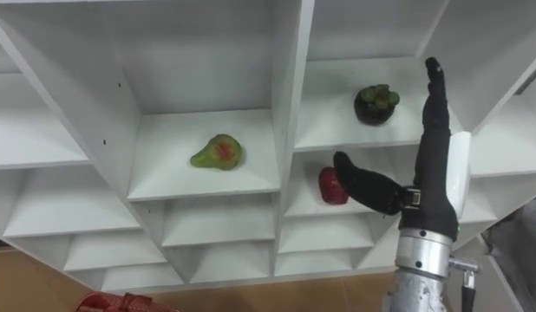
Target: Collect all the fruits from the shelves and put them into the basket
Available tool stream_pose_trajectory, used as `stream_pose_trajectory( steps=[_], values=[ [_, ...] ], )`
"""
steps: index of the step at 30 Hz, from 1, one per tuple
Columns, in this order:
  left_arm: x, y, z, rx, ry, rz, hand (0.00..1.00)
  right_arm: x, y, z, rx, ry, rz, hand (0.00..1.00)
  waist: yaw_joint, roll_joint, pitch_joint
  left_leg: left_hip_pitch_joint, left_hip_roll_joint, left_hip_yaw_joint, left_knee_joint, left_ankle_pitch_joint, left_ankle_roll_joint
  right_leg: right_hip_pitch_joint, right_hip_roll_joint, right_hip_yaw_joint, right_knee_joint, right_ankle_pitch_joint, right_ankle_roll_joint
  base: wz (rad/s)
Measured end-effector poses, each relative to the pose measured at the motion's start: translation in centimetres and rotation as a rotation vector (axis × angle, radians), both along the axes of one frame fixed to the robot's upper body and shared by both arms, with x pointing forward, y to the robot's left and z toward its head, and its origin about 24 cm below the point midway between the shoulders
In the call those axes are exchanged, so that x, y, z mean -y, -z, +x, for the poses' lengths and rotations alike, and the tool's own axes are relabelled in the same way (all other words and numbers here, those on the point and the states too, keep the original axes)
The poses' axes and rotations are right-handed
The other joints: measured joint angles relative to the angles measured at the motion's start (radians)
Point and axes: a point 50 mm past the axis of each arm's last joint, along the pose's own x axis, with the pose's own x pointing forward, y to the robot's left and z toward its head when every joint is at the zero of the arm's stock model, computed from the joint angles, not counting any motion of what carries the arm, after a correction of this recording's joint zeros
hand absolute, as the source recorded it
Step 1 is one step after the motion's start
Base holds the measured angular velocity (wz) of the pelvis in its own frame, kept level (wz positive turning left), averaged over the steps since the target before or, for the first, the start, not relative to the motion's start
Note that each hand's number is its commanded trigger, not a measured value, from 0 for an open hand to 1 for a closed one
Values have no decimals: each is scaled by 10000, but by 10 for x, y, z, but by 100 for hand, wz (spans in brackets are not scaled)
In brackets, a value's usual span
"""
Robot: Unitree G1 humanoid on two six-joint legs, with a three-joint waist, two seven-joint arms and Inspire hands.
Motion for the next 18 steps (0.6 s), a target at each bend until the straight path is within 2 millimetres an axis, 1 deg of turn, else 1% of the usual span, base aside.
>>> stream_pose_trajectory(
  steps=[3, 6, 10, 13, 14, 18],
  values=[
    [-2, 0, -1, -83, 82, 107, 100, 7, -3, 2, 98, 135, -120, 0, 19, -58, 14, 112, 1, -9, -26, 0, 0, 101, -4, -67, 0, 0, 0, 1],
    [-3, 0, -3, -261, 259, 207, 100, 8, -7, 6, 221, 203, 26, 0, 10, -104, 36, 118, 1, -6, -27, 0, 0, 108, -6, -89, 3, 0, 1, 0],
    [-3, 1, -7, -432, 223, 215, 100, 13, -7, 8, 260, 400, 2, 0, 25, -137, 35, 127, -2, -30, -17, 1, 1, 133, -10, -94, 11, 1, 2, 0],
    [-3, 1, -10, -517, 208, 215, 100, 18, -2, 14, 57, 567, 389, 0, 18, -108, 52, 137, -1, -46, 2, 2, 1, 197, -13, -105, 5, 1, 1, 0],
    [-3, 1, -9, -522, 211, 208, 100, 21, 1, 19, -91, 554, 625, 0, 16, -149, 33, 133, -1, -48, 10, 2, 2, 190, -18, -116, 9, 7, -1, 0],
    [-3, 2, -11, -668, 246, 38, 100, 25, 3, 29, -477, 86, 1210, 0, 20, -117, 38, 118, 0, -73, 41, 16, 5, 203, -26, -156, 23, 18, -4, 1]
  ],
)
